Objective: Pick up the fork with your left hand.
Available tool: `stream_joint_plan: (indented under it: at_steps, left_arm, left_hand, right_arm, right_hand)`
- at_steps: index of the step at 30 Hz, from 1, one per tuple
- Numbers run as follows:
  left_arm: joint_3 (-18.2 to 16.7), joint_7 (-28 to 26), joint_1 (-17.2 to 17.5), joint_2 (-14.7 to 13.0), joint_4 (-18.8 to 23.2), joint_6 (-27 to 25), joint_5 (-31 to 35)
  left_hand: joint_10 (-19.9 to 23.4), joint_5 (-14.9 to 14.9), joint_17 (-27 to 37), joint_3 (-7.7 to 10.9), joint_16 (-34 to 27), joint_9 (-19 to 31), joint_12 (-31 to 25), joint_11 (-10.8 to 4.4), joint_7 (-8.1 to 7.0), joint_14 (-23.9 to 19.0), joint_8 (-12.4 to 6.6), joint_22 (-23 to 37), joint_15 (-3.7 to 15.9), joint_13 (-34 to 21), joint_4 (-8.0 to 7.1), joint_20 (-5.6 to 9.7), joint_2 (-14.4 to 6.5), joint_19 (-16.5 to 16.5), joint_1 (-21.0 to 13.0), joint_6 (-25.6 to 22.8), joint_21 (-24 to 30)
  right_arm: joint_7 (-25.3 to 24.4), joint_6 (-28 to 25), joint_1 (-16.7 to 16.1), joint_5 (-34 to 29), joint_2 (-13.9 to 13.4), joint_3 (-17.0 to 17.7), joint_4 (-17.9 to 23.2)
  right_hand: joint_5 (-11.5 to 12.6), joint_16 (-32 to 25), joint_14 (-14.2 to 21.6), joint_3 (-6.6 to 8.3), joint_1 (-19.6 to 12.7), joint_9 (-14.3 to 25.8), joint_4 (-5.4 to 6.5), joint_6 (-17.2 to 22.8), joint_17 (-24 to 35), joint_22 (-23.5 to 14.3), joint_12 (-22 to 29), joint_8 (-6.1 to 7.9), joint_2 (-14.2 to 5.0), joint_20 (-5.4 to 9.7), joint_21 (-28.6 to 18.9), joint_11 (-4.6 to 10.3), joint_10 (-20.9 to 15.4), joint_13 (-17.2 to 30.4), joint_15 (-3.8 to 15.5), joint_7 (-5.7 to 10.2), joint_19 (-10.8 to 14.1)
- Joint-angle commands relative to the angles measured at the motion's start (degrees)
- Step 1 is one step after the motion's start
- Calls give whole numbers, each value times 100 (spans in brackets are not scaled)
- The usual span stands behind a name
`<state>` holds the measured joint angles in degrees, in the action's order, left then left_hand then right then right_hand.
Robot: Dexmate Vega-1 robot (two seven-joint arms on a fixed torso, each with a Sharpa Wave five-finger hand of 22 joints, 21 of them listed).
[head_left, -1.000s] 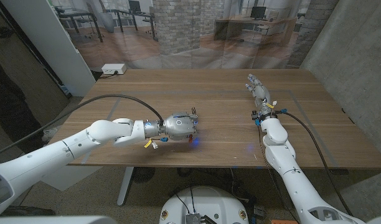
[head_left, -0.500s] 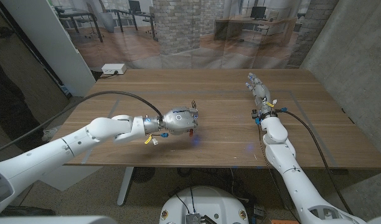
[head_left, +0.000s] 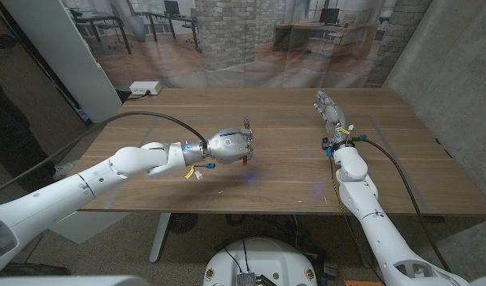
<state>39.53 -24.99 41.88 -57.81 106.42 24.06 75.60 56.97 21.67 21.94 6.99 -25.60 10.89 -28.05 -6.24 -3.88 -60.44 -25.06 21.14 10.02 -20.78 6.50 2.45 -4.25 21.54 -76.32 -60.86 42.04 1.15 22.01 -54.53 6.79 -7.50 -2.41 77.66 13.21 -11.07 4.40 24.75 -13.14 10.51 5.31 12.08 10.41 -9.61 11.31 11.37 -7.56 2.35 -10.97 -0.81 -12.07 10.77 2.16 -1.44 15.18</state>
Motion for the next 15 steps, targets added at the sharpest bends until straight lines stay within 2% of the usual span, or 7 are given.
stream_joint_plan:
  at_steps: [1, 15]
  left_arm:
    - [-46, -139, -113, 65, -15, -200, 38]
    - [-42, -298, -313, 142, -129, -297, 40]
  left_hand:
    - [447, 61, 36, 2, 34, 38, 7, -295, 32, -40, -24, 31, 356, -1375, -22, 460, -124, -38, -68, -202, 53]
    - [440, 89, 71, -35, 65, 41, 58, -297, 43, -55, -9, 33, 356, -1446, -36, 460, -126, -76, -82, -216, 123]
  right_arm:
    - [2, -52, 88, -22, -1, 7, -27]
    - [7, -57, 281, -71, 10, -17, -150]
  right_hand:
    - [19, 26, 52, 36, 49, 23, -34, 13, 3, -18, -19, -19, -13, 192, -4, 42, -26, 32, -3, 32, -34]
    - [21, 29, 49, 45, 50, 23, -39, 14, 2, -18, -16, -19, -17, 193, -5, 42, -34, 32, -1, 30, -39]
